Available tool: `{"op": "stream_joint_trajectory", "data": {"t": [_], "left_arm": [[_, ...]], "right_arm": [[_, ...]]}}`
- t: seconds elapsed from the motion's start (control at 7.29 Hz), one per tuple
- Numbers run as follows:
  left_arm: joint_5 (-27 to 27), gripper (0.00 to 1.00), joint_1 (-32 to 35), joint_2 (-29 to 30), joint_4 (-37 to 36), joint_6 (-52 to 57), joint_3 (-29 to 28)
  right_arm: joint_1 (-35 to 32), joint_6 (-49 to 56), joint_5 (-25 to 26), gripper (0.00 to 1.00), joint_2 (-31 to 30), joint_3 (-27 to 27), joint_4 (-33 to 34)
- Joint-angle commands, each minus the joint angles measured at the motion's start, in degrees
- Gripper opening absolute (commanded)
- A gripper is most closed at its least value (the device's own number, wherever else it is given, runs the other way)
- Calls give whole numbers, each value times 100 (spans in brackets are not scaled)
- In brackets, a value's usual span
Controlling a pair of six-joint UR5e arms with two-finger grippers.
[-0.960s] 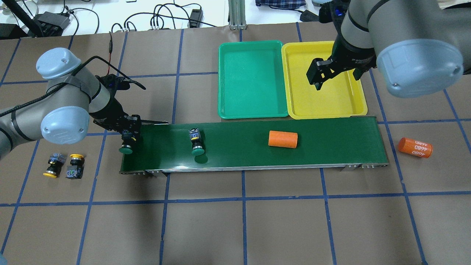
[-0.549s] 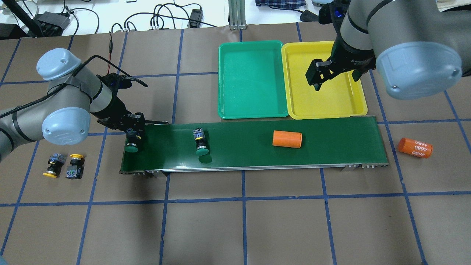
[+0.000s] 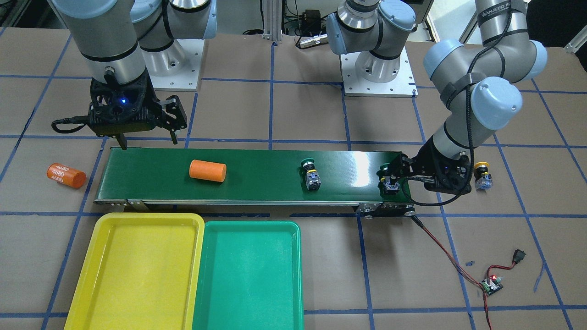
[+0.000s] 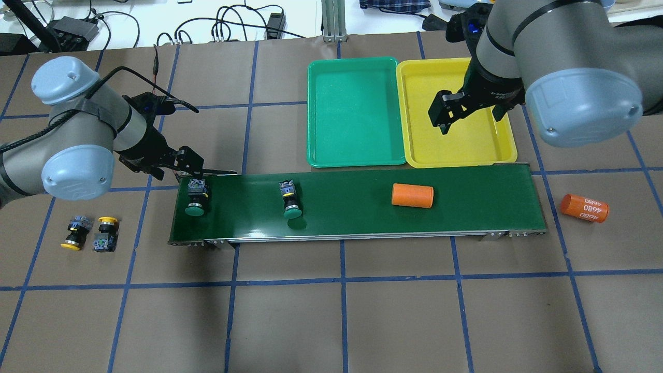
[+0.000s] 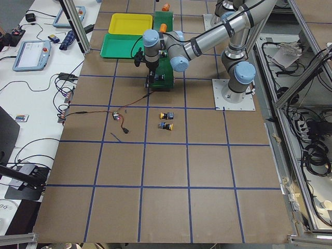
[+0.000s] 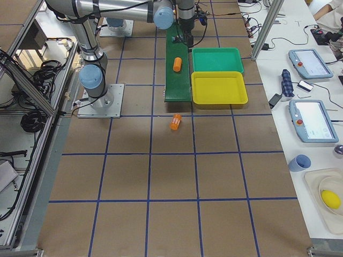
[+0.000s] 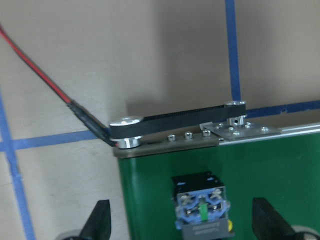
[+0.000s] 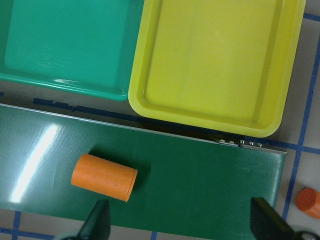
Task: Sort buttons by color to trays
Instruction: 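Move the left gripper back and grasp a yellow-capped button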
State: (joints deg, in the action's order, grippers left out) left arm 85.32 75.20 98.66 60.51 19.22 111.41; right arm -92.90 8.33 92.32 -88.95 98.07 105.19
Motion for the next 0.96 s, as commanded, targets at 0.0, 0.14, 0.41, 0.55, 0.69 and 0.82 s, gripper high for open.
{"op": "stream_joint_trajectory", "data": {"t": [0.0, 0.14, 0.41, 0.55, 0.69, 0.82], "left_arm": [[685, 100, -774, -32, 5, 81, -102], [679, 100, -1258, 29, 5, 247, -6], [705, 100, -1622, 196, -213, 835, 231], [697, 100, -1658, 197, -346, 864, 502], [723, 100, -1684, 293, -738, 934, 722], [723, 100, -1737, 389, -829, 935, 803]], "right_arm": [[0, 2, -12, 100, 0, 46, 11], [-8, -7, -12, 100, -17, 46, 11], [-9, -7, -12, 100, -17, 46, 11], [-9, -7, -12, 100, -9, 46, 11], [-9, -16, -3, 100, -9, 46, 11], [-9, -16, 5, 100, -9, 37, 11]]}}
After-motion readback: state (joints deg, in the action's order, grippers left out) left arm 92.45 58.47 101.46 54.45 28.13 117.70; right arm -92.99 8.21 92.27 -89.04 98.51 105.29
